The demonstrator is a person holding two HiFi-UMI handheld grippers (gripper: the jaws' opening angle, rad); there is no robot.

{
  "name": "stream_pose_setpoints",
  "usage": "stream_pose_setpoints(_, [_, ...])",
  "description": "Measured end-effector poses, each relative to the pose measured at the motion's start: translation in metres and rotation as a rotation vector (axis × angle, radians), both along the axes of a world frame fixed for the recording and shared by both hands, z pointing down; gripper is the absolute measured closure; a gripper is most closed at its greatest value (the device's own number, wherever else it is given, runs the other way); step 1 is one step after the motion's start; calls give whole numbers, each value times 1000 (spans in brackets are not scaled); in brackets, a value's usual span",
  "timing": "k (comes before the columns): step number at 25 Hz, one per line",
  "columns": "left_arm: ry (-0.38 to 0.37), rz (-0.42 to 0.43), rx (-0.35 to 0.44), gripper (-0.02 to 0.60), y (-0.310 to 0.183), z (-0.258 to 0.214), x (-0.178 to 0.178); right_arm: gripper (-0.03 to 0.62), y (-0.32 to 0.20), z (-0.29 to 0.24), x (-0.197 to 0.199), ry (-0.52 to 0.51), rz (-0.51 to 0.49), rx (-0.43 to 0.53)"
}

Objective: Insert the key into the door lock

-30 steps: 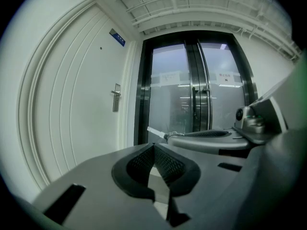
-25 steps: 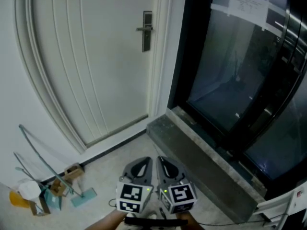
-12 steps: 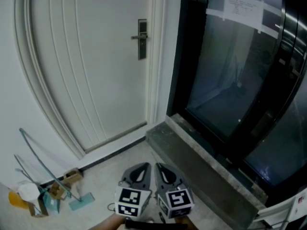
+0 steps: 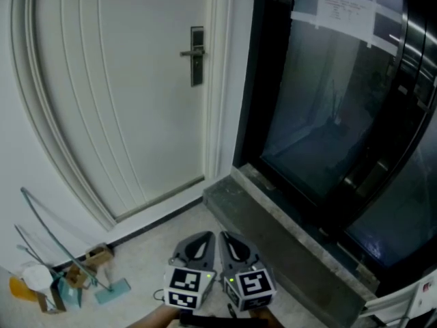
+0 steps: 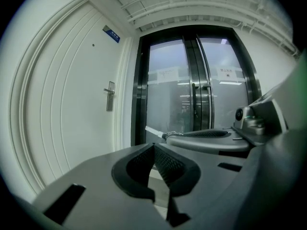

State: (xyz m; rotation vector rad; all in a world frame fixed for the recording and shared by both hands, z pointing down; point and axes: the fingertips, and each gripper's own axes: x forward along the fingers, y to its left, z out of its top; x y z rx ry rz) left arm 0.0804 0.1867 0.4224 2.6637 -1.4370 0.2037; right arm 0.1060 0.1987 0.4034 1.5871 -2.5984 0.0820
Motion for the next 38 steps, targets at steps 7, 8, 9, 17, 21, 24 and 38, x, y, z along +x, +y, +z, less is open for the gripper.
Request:
stream_pose_setpoints(7, [25, 20, 1, 578, -51, 0, -12, 574, -50, 5, -12, 20, 20, 15])
stream_pose_setpoints(8, [28, 23, 1, 578, -60, -1, -15, 574, -59, 5, -15, 26, 25, 14])
stream_pose_setpoints(9, [30, 27, 1, 578, -69, -2, -19, 574, -67, 5, -19, 32, 31, 10])
stream_pose_setpoints(17, [35, 65, -14, 578, -148, -6, -61, 574, -144, -3, -63, 60, 57, 4])
stream_pose_setpoints(21, [40, 83, -28, 578, -183, -5, -84, 574, -181, -7, -88, 59, 62, 18])
stream_pose_setpoints(24, [46, 89, -36, 578, -204, -7, -99, 574, -202, -11, -107, 61, 62, 8])
stream_pose_setpoints(38, [67, 62, -51, 578, -270, -1, -143, 574, -267, -6, -152, 88, 37, -19])
